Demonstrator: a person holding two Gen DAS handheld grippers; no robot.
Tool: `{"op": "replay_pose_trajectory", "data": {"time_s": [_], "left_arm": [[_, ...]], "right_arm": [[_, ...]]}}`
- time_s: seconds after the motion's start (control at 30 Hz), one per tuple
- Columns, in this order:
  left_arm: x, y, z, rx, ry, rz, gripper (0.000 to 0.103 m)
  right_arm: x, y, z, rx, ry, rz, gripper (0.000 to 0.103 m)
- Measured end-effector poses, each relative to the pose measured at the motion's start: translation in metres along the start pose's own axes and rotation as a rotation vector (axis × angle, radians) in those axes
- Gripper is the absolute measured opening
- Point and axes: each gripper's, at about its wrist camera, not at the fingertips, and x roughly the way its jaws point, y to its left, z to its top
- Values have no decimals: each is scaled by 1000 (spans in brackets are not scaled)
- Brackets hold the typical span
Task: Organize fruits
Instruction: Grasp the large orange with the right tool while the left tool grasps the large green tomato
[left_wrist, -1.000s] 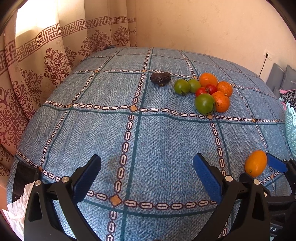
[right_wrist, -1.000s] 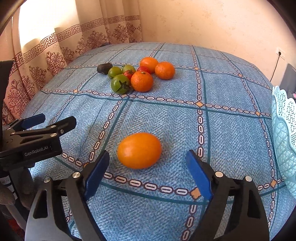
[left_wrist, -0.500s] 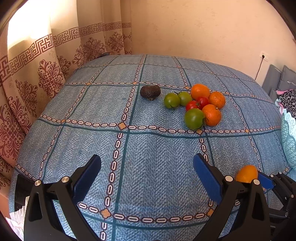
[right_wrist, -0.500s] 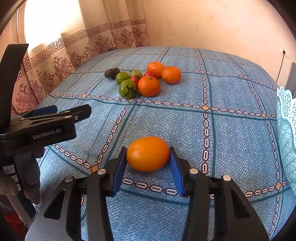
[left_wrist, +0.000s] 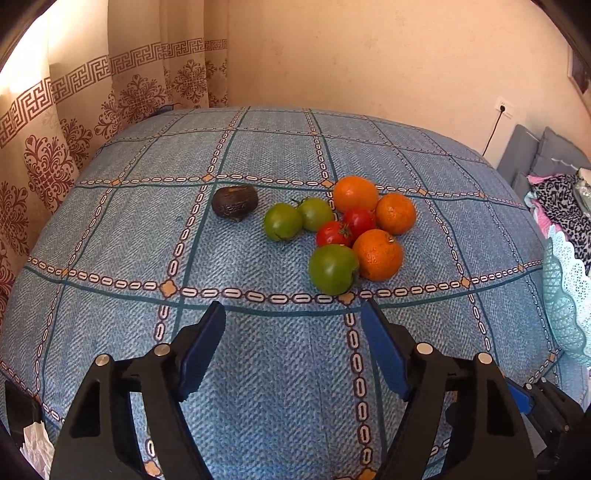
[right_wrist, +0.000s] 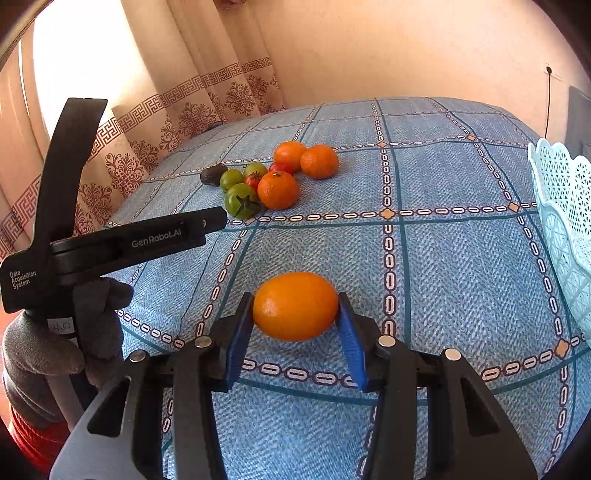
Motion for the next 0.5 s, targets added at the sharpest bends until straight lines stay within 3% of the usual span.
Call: {"op": "replay_pose_trajectory", "data": {"time_s": [0.23, 0.37, 0.5], "left_arm": [[22, -21, 12, 85, 3, -22, 55], [30, -21, 17, 91, -1, -58, 50], [34, -15, 18, 66, -3, -94, 35]], "right_arm": [[2, -6, 0, 35, 2, 24, 46], [2, -8, -1, 45, 5, 34, 46], [1, -7, -2, 40, 3, 39, 46]]}}
